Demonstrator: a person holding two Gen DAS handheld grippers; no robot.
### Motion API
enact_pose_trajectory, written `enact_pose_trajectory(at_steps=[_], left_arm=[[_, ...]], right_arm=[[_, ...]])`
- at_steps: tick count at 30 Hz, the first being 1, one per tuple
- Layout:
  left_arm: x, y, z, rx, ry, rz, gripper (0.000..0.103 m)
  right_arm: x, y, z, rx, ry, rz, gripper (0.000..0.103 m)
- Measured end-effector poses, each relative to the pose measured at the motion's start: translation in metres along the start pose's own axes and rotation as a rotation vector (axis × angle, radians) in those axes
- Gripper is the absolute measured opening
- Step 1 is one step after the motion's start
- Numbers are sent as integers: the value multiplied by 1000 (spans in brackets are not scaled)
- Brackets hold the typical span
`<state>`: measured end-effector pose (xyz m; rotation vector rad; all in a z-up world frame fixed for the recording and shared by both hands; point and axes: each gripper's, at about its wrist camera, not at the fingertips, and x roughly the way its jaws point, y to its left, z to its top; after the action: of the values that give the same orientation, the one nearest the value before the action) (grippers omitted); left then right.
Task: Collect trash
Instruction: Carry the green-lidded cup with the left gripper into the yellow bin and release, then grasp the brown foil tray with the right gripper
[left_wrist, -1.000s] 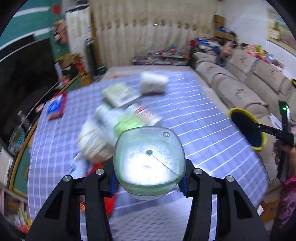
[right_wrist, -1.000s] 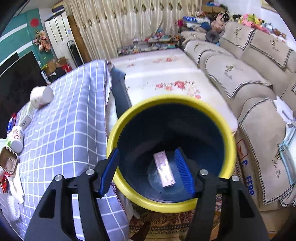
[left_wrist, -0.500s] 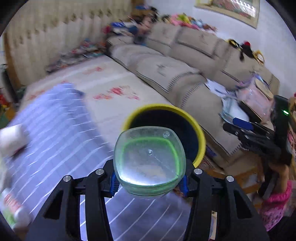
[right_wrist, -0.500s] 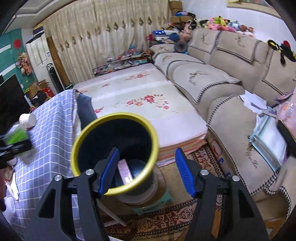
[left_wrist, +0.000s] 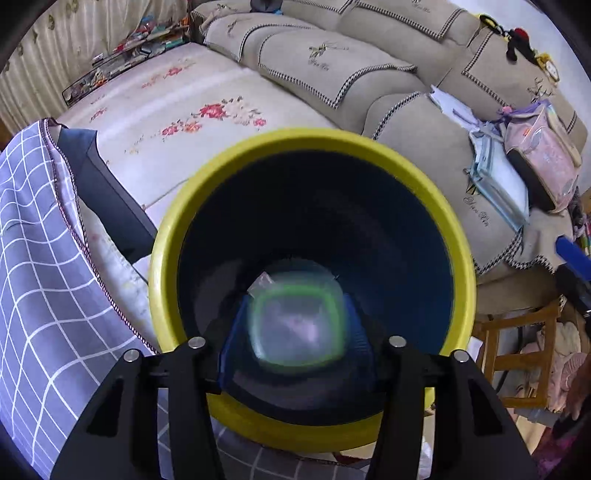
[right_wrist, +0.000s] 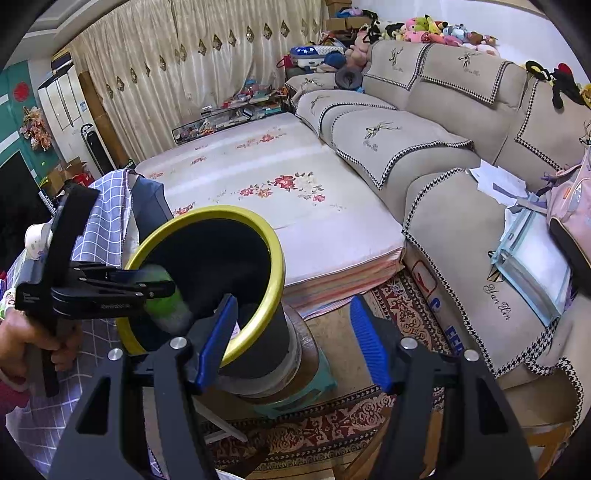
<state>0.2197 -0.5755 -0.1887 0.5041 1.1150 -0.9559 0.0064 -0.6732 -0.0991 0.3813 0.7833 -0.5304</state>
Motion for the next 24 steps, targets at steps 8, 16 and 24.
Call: enact_pose_trajectory(at_steps=[8,16,24], left_arm=[[-71,1,-21,-25,-114,0,65],[-206,34,-114,-127,-343,72,91],[-295,100,-246,-368,-472,291,96]], right_arm=[[5,9,-6,-3,12,33,62],[14,52,-14,-65,43,112,63],[2,147,-21,-220,39,261,64]])
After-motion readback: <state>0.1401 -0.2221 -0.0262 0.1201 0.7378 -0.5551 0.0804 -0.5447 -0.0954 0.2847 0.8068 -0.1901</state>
